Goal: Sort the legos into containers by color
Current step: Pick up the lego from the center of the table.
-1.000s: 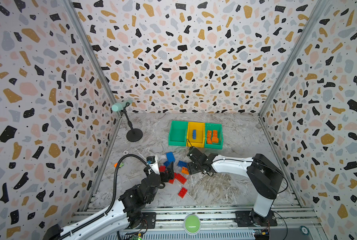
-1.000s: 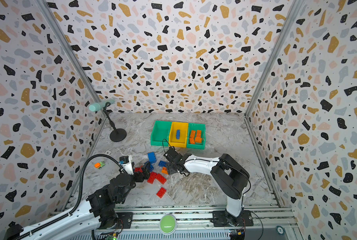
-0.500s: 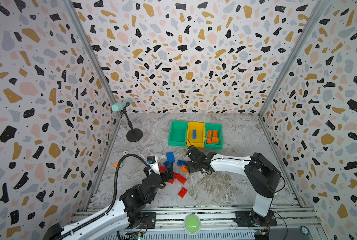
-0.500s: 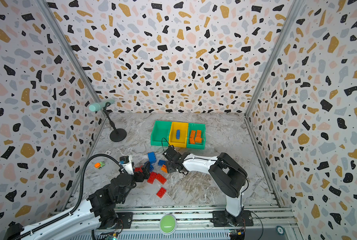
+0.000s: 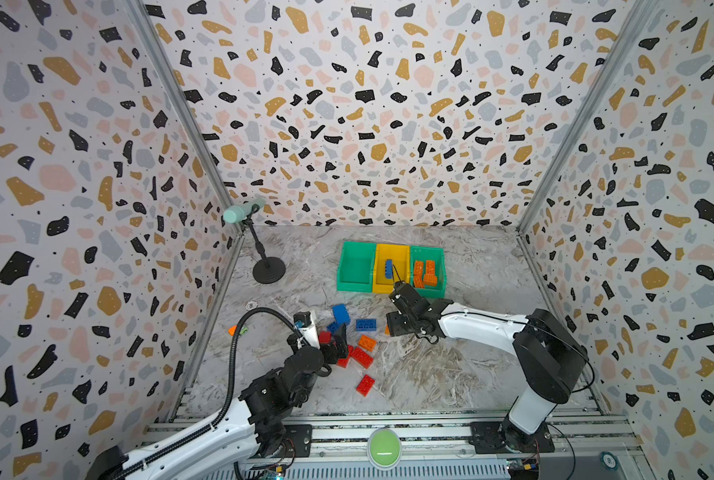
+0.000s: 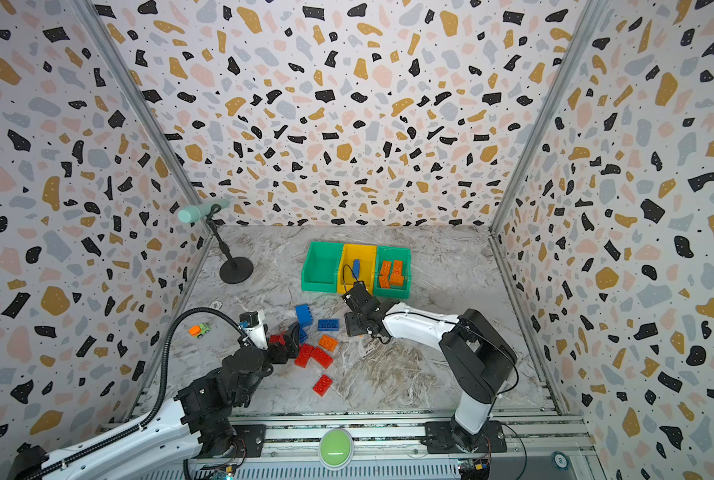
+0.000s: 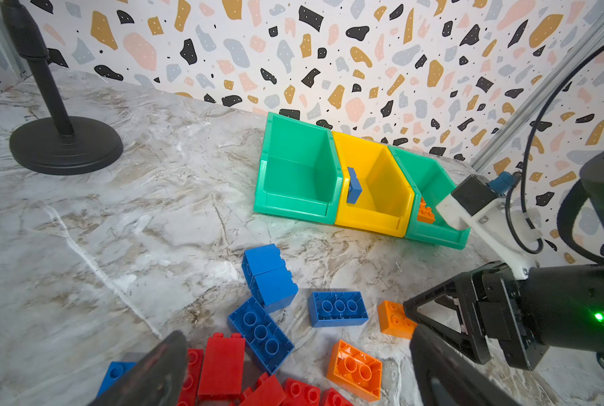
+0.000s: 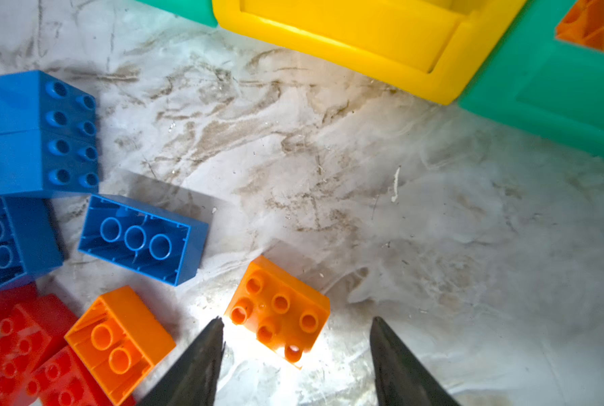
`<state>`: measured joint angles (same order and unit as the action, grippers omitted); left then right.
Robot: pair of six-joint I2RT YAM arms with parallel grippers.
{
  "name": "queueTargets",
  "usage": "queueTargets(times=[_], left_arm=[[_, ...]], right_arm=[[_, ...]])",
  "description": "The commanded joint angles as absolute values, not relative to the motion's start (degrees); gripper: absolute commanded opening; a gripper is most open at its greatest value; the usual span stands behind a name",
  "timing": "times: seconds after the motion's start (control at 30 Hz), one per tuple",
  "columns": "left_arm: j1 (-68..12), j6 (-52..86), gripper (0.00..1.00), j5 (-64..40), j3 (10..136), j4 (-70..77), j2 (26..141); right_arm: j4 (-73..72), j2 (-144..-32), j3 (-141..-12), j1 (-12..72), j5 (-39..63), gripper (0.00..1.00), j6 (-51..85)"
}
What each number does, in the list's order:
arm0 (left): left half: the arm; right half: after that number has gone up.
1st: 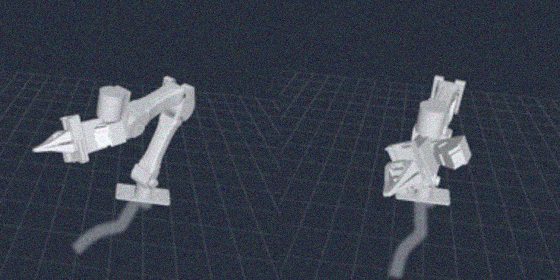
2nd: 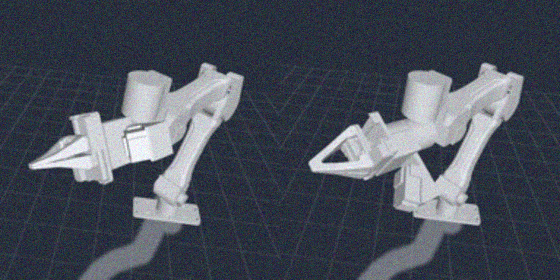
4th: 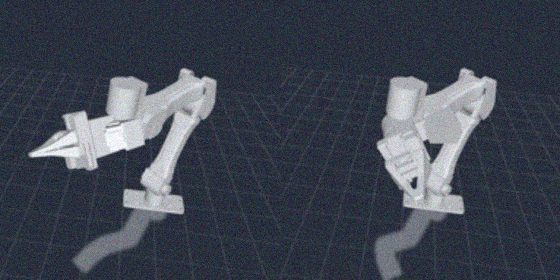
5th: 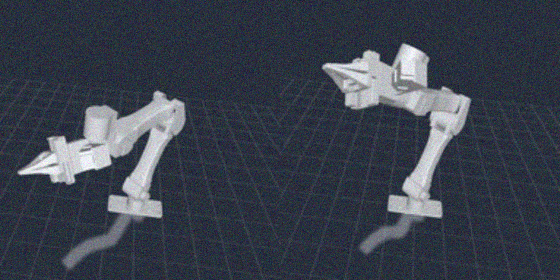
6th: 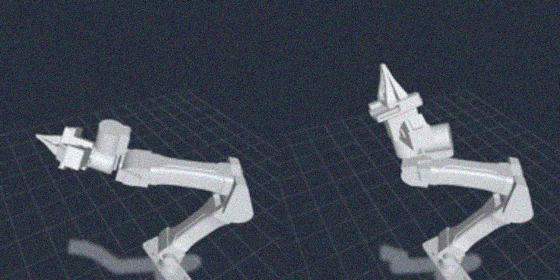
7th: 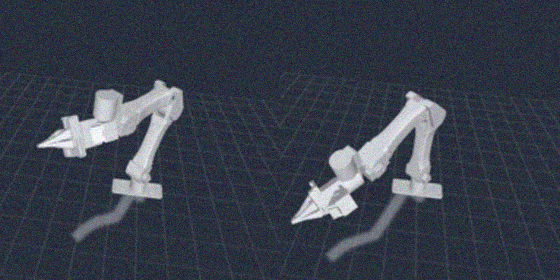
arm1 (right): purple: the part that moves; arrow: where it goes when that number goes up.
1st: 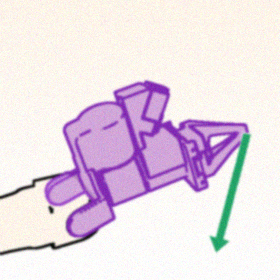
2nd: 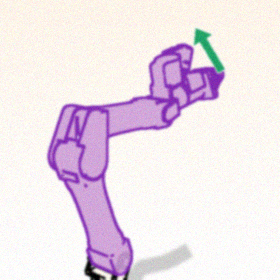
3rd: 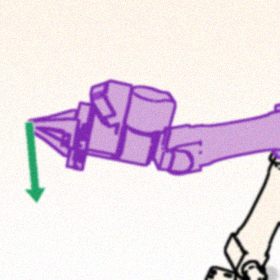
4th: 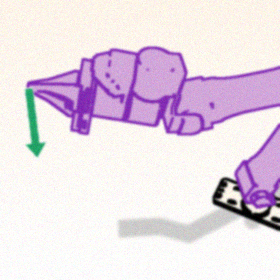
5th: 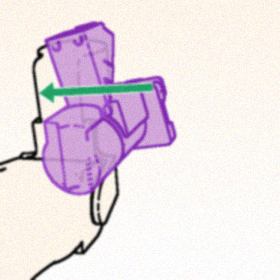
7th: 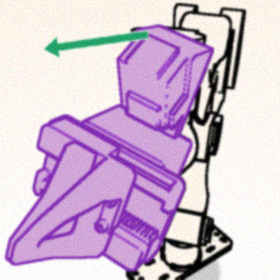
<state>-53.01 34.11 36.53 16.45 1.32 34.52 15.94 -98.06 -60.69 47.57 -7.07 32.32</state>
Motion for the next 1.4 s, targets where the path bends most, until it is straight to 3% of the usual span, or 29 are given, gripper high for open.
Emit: queueTargets(times=[0.0, 0.73, 0.93, 1.13, 1.37], left_arm=[[-52.7, 33.6, 1.00, 37.6, 17.1, 2.5, 34.5], [-52.7, 32.2, 1.00, 37.7, 16.7, 2.2, 34.3], [-52.7, 31.6, 1.00, 38.3, 16.0, 2.0, 32.4], [-52.7, 31.6, 1.00, 37.9, 16.0, 2.0, 32.3], [-52.7, 30.5, 1.00, 33.2, 17.5, 6.2, 36.1]], right_arm=[[15.8, -96.9, -60.0, 47.5, -5.7, 0.69, 32.3], [13.5, -104.0, -62.3, 50.4, -8.5, 0.72, 43.7], [15.8, -106.1, -63.3, 50.4, -10.7, 0.65, 44.3], [17.2, -105.2, -63.8, 50.3, -11.9, 0.47, 43.5], [19.1, -99.7, -65.3, 47.5, -13.2, 0.45, 39.3]])
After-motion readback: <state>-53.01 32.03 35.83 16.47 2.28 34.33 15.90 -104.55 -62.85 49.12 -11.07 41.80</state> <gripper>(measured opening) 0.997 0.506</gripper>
